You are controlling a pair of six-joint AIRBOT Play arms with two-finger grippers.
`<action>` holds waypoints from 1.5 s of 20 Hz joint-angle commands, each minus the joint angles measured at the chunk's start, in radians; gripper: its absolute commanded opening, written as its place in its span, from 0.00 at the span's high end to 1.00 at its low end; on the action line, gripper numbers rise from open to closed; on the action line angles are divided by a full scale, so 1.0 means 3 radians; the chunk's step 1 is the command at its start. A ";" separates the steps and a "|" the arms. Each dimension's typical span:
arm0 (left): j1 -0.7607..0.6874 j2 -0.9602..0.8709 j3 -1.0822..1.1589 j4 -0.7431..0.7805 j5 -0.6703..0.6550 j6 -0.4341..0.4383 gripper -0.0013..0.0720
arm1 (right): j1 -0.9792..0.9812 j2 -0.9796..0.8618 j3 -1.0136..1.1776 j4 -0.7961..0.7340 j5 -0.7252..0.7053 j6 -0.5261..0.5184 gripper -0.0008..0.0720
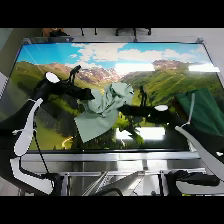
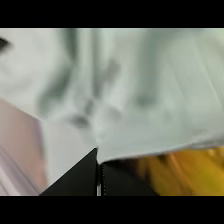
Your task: Fold the shirts.
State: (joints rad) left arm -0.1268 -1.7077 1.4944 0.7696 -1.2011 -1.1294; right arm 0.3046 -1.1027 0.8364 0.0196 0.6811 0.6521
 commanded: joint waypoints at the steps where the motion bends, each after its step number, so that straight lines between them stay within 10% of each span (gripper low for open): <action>1: 0.0196 0.0312 0.0590 -0.0451 -0.0261 -0.0057 0.97 | -0.0484 0.0510 0.0796 -0.0088 0.0395 -0.0038 0.96; 6: 0.0776 0.1211 0.2136 -0.0682 -0.0209 -0.0552 0.97 | -0.1445 0.0874 0.2730 -0.0089 0.0905 0.0224 0.96; 12: 0.1293 0.2589 0.1400 -0.0613 0.0505 -0.0464 0.96 | -0.1804 0.1069 0.3764 -0.0621 0.0938 0.0549 0.96; 21: 0.0855 0.2739 -0.0459 -0.0617 0.0281 -0.0384 0.96 | -0.1362 0.0329 0.2976 -0.0819 0.2298 0.1001 0.96; 30: 0.0223 0.0907 -0.1887 -0.0628 0.1034 0.0423 0.96 | -0.0771 -0.0491 0.0861 -0.1960 0.0980 0.0703 0.96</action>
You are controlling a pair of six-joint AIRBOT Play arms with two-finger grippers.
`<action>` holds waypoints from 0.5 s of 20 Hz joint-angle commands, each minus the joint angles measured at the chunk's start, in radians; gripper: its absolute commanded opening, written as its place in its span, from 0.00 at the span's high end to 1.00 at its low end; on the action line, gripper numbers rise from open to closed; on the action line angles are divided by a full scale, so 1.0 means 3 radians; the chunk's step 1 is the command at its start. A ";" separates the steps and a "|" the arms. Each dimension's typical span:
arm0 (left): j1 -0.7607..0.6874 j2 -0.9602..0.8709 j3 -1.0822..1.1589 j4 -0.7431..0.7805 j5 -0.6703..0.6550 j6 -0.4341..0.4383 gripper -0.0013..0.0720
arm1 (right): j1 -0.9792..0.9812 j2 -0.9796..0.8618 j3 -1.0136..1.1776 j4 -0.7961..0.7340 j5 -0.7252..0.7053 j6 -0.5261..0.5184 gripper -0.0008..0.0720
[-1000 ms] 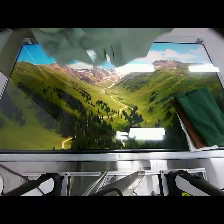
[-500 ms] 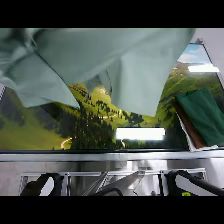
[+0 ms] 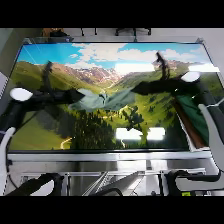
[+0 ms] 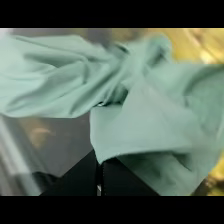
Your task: Fold the shirts.
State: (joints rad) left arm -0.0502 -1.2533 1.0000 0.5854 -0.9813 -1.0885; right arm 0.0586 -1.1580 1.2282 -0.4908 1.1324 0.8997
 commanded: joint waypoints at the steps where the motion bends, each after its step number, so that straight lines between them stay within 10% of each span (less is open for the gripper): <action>1: 0.0050 -0.0823 -0.0136 -0.0018 0.0306 0.0317 0.96 | 0.0032 -0.0435 -0.0441 -0.0233 -0.0637 -0.0135 0.96; 5: 0.0389 -0.1478 0.0546 -0.0034 -0.0069 0.0320 0.95 | 0.0028 -0.0671 -0.0441 -0.0215 -0.0966 -0.0209 0.91; 7: 0.0535 -0.1667 0.0902 -0.0033 -0.0565 0.0318 0.13 | -0.0020 -0.0617 -0.0440 -0.0278 -0.0930 -0.0207 0.35; 10: 0.0703 -0.1766 0.1298 -0.0032 -0.1181 0.0217 0.04 | -0.0324 -0.0402 -0.0401 -0.0384 -0.0880 -0.0191 0.30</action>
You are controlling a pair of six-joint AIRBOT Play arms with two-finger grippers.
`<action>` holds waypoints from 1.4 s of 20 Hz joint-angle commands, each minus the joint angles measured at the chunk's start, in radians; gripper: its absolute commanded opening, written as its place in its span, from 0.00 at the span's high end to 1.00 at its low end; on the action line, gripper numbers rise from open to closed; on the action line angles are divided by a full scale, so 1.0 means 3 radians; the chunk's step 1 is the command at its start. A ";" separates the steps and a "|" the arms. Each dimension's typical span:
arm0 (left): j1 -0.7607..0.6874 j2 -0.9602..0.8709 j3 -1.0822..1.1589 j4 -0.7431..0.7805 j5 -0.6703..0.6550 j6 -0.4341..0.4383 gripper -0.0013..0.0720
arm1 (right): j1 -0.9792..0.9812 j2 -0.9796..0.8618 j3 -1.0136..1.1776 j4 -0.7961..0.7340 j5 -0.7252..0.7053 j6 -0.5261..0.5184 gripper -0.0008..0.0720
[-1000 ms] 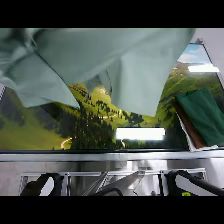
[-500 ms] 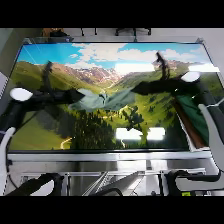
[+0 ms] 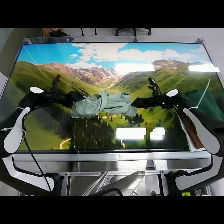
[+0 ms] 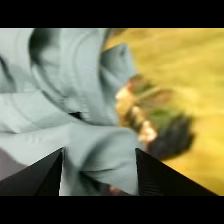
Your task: Fold the shirts.
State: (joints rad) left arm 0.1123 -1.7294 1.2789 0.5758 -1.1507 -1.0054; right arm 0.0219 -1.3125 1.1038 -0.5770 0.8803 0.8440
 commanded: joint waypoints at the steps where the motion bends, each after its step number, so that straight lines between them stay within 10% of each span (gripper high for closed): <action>1: 0.0197 -0.0175 0.0450 0.0000 -0.0711 -0.0094 0.04 | -0.0337 0.0184 0.0053 -0.0095 -0.0039 0.0005 0.30; 20: -0.0069 -0.0178 0.0122 0.0025 -0.0375 -0.0224 0.04 | 0.0257 -0.1275 0.1233 0.1035 0.0053 -0.0439 0.30; 22: -0.0067 -0.0178 0.0122 0.0024 -0.0326 -0.0224 0.04 | 0.0320 -0.1383 0.1439 0.1034 0.0258 -0.0357 0.56; 23: -0.0067 -0.0178 0.0123 0.0018 -0.0312 -0.0224 0.21 | 0.0337 -0.1392 0.1516 0.1034 0.0373 -0.0356 0.66; 25: -0.0067 -0.0178 0.0137 -0.0017 -0.0340 -0.0216 0.96 | 0.0350 -0.1350 0.1692 0.1040 0.0604 -0.0291 0.95; 28: -0.0078 -0.0104 0.0444 -0.0193 -0.0626 -0.0230 0.97 | 0.0327 -0.1100 0.2079 0.1031 0.0726 -0.0156 0.96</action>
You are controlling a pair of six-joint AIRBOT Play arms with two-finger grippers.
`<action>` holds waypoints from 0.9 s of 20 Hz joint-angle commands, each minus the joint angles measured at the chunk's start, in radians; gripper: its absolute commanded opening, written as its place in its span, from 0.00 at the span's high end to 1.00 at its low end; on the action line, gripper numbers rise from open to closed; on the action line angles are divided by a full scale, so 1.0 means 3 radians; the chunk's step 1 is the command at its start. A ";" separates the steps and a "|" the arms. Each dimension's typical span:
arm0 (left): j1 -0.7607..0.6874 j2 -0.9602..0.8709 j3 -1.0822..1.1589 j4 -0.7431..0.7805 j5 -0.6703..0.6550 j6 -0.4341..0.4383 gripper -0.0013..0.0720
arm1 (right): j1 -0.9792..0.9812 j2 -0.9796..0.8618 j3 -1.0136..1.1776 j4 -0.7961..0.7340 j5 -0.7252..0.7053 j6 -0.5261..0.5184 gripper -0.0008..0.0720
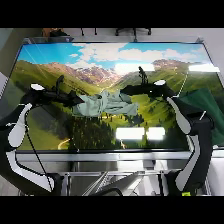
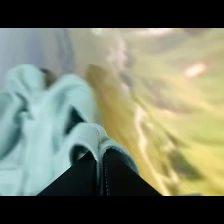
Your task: Fold the shirts.
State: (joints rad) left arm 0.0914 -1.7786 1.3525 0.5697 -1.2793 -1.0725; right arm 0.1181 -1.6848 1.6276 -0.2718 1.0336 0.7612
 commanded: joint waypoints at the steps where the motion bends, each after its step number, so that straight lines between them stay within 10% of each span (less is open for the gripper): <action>1: 0.0000 0.0163 0.0380 -0.0333 -0.0245 -0.0011 0.97 | -0.0027 0.0252 0.0547 0.0017 0.0244 0.0135 0.96; 8: 0.0364 0.1155 0.3095 -0.0505 0.0104 -0.0707 0.97 | -0.0690 0.1512 0.2080 0.0011 0.0131 0.0249 0.96; 13: 0.0608 0.2598 0.1577 -0.0481 0.0821 -0.0473 0.96 | -0.0866 0.2561 0.1481 -0.0228 0.0006 -0.0070 0.96; 18: 0.0511 0.3082 0.0198 -0.0474 0.0477 -0.0403 0.96 | -0.0857 0.2509 0.0984 -0.0214 0.0486 0.0212 0.96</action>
State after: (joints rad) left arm 0.2565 -0.9424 1.6203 0.4278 -1.1019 -1.2079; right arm -0.1356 -0.9375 1.9945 -0.3252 1.0996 0.7822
